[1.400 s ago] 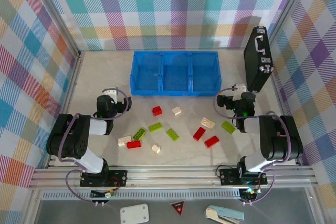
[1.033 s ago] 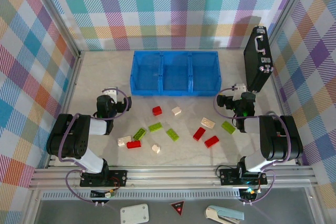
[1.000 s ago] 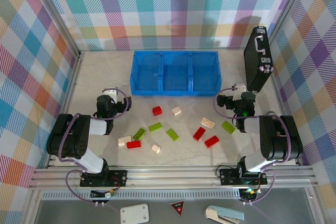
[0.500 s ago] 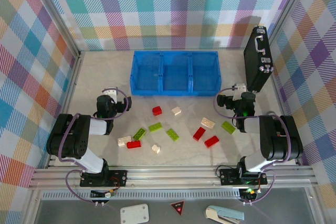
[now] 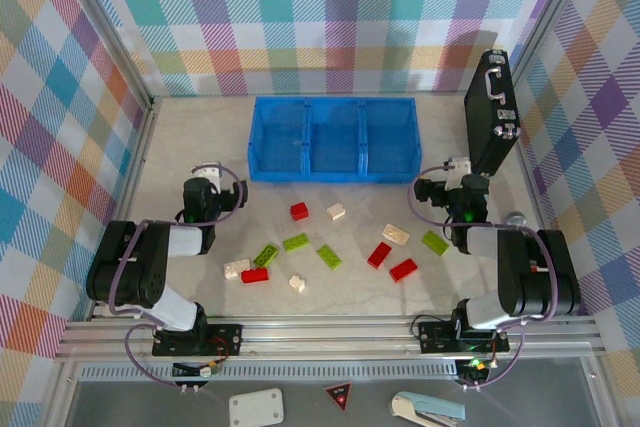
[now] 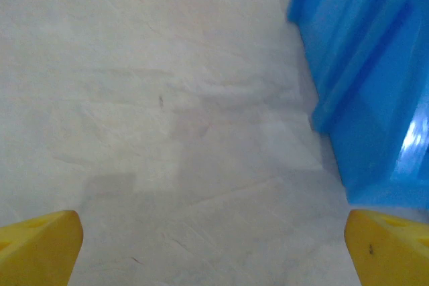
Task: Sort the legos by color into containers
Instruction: Pick up the lego from the bottom-center of the table.
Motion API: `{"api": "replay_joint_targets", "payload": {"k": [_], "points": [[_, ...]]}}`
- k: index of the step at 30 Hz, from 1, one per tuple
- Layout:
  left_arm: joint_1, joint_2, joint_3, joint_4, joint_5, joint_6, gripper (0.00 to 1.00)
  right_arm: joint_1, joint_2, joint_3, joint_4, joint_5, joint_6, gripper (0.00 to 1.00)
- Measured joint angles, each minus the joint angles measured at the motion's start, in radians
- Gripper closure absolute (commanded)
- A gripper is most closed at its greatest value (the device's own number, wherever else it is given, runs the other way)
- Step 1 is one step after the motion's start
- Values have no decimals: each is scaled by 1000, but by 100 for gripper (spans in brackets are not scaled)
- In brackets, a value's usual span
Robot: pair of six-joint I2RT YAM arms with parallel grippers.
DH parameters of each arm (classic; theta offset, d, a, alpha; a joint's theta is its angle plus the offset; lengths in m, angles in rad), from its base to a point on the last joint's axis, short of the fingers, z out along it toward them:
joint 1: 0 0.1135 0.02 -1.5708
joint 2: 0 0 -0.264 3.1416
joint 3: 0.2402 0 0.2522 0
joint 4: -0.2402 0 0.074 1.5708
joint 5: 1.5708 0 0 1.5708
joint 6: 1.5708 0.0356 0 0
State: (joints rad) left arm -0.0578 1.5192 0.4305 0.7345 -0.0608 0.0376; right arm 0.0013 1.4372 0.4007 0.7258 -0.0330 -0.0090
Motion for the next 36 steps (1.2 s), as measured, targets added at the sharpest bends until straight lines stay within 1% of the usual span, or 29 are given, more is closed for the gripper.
{"api": "replay_joint_targets", "payload": {"k": [4, 7, 12, 15, 19, 23, 26, 29, 31, 36], "points": [[-9, -84, 26, -87, -47, -13, 0, 0, -64, 19, -86, 3, 19, 1], [-23, -153, 64, -198, -80, -34, 0, 3, -106, 51, -199, 4, 45, 1], [-33, -240, 187, -464, -79, -105, 0, 30, -183, 102, -424, 7, 78, 1], [-33, -287, 276, -642, -49, -153, 0, 63, -237, 135, -585, 11, 83, 3], [-33, -329, 401, -873, 16, -199, 0, 82, -288, 206, -781, 10, 114, 6], [-33, -333, 538, -1092, 73, -226, 0, 90, -333, 275, -961, 11, 200, 11], [-33, -339, 595, -1207, 109, -223, 0, 92, -336, 320, -1082, 7, 269, 14], [-33, -343, 623, -1291, 136, -190, 0, 97, -337, 344, -1196, -9, 327, 18], [-33, -344, 623, -1320, 150, -154, 0, 111, -337, 356, -1263, -21, 354, 19], [-33, -343, 585, -1320, 168, -94, 0, 204, -353, 372, -1396, -27, 412, 19]]}}
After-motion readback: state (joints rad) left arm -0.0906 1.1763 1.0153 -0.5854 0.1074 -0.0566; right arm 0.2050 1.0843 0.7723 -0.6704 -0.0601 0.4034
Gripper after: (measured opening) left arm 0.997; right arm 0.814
